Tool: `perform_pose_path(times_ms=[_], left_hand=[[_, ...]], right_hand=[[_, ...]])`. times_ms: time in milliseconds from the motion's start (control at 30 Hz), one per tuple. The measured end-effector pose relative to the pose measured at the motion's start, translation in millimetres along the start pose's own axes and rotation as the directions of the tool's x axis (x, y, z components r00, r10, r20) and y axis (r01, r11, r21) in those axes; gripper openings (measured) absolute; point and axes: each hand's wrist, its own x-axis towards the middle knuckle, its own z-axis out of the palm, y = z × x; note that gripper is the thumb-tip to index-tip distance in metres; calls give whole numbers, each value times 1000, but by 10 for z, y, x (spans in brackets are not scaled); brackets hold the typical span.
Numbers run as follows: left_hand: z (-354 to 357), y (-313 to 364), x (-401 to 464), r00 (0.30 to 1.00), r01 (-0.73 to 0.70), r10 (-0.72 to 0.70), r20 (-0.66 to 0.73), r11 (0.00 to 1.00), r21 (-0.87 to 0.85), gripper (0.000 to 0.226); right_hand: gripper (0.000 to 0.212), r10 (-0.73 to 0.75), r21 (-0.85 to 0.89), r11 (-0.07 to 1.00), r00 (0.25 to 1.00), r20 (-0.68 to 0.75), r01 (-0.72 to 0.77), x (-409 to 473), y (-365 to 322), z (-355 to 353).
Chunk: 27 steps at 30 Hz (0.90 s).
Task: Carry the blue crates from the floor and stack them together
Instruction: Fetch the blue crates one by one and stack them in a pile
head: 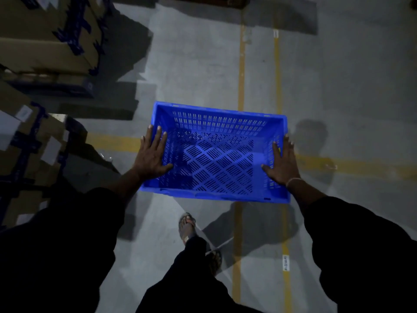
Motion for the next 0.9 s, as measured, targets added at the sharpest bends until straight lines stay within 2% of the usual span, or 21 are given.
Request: perform_pose_path(times_ms=[133,333,500,633,900], left_hand=[[-162,101,-223,1000,13,-14,-3,979,-202,121],[-271,236,-757,989,37,-83,-123,940,-339,126],[-314,336,-1194,948,90,-202,-244,910,-404,120],[-246,507,-1511,879,210,-377,-292,855,-473,113],[6,1485,-2188,648,351,-670,-361,684,-640,109]], right_hand=[[107,100,65,993,994,35,-102,-39,-369,-351],[107,-44,125,991,999,-7,45,-32,-929,-771],[105,-244,149,958,970,-17,244,43,-1325,-937],[103,-416,169,895,909,-18,413,100,-1558,-979],[98,-703,192,702,710,36,685,21,-1881,-1055]])
